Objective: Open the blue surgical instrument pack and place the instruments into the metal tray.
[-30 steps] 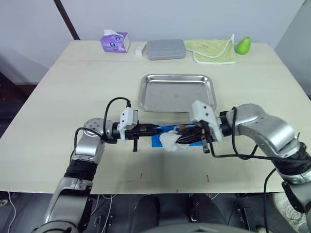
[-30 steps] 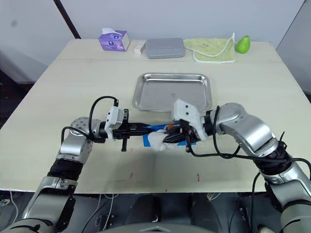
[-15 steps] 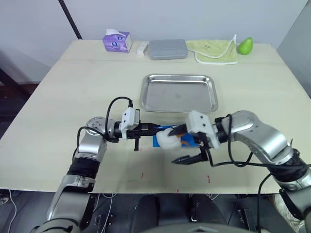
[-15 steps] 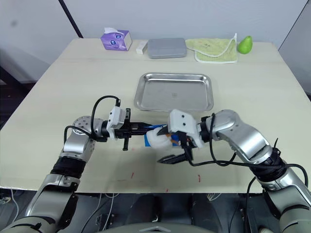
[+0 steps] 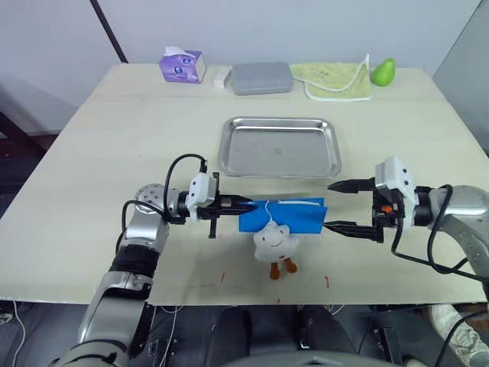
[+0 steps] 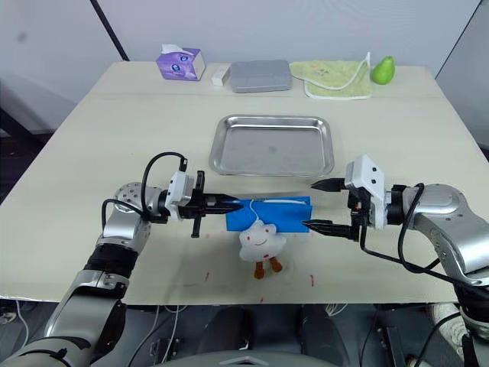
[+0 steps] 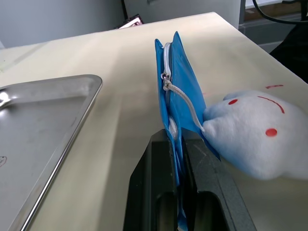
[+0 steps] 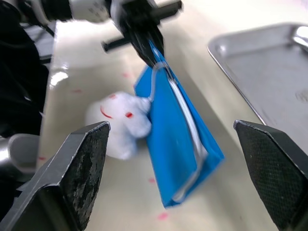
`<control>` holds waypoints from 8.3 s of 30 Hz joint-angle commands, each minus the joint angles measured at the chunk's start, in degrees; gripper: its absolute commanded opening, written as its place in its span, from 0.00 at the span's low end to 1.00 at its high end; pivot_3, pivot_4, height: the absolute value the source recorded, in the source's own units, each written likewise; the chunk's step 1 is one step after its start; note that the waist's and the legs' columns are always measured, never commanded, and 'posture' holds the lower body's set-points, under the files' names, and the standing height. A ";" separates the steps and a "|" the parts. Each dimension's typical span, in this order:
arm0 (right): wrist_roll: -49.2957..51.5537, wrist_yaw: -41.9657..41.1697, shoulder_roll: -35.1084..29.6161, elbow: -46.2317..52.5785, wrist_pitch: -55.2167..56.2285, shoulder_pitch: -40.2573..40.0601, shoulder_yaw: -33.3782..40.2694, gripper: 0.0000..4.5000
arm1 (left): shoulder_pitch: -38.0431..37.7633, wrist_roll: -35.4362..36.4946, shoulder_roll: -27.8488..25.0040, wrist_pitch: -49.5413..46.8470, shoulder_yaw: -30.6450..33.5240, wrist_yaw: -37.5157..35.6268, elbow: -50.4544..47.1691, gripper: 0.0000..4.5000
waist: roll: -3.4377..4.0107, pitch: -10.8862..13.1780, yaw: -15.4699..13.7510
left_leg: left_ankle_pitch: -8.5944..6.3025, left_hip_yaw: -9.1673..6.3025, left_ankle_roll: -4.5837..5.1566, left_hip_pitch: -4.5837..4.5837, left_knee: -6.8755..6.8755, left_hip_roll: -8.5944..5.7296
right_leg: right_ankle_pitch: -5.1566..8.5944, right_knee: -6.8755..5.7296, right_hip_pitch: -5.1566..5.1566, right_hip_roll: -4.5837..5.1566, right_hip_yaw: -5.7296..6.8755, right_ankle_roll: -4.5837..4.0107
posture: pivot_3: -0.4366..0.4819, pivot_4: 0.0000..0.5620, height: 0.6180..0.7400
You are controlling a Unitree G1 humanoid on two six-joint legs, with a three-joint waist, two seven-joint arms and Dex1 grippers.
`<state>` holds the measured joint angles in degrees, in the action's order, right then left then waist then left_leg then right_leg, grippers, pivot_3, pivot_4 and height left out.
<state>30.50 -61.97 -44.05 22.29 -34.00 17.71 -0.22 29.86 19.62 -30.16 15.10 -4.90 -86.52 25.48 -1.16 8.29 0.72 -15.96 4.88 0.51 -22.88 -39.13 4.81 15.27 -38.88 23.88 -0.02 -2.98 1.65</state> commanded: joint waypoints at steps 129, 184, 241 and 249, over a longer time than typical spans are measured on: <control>4.38 -4.52 5.48 -12.74 5.41 1.57 1.38 0.00 | -13.14 30.34 -17.90 -67.95 20.56 21.20 -25.09 0.01 | 0.04 0.25 -0.18 | 0.00 0.05 -0.01 -0.03 0.02 0.00 | 0.01 -0.02 0.08 0.06 -0.01 -0.01 | 0.48 0.27 1.00; -1.60 -4.47 3.31 -14.11 2.76 6.84 -5.01 0.00 | 3.56 -14.59 -19.16 -7.28 -0.87 12.65 -2.61 0.01 | 0.03 0.29 -0.70 | 0.00 0.21 0.00 -0.17 0.02 0.00 | -0.01 -0.06 0.29 0.03 -0.09 -0.01 | 0.48 0.27 1.00; -4.36 -4.48 2.79 -10.67 7.45 4.50 -5.26 0.00 | 2.32 5.49 -8.63 -38.59 -0.26 11.91 -16.95 0.58 | 0.02 0.28 -0.21 | 0.00 0.12 0.00 -0.10 -0.04 -0.01 | -0.01 -0.08 0.17 0.00 -0.06 0.00 | 0.48 0.27 1.00; -4.73 -5.31 3.08 -11.79 7.83 5.21 -5.35 0.00 | 3.69 2.39 -7.66 -32.85 -1.79 8.21 -14.17 0.58 | 0.02 0.28 -0.20 | 0.00 0.10 0.00 -0.10 -0.04 -0.01 | -0.01 -0.08 0.17 0.00 -0.06 0.00 | 0.48 0.27 1.00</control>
<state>25.83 -66.95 -40.55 10.11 -26.85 21.93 -5.90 32.54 22.33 -37.93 -19.41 -6.68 -77.19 11.89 -1.14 8.57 0.51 -15.96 4.98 0.51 -22.98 -39.17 4.80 15.26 -38.96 24.04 -0.02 -3.04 1.64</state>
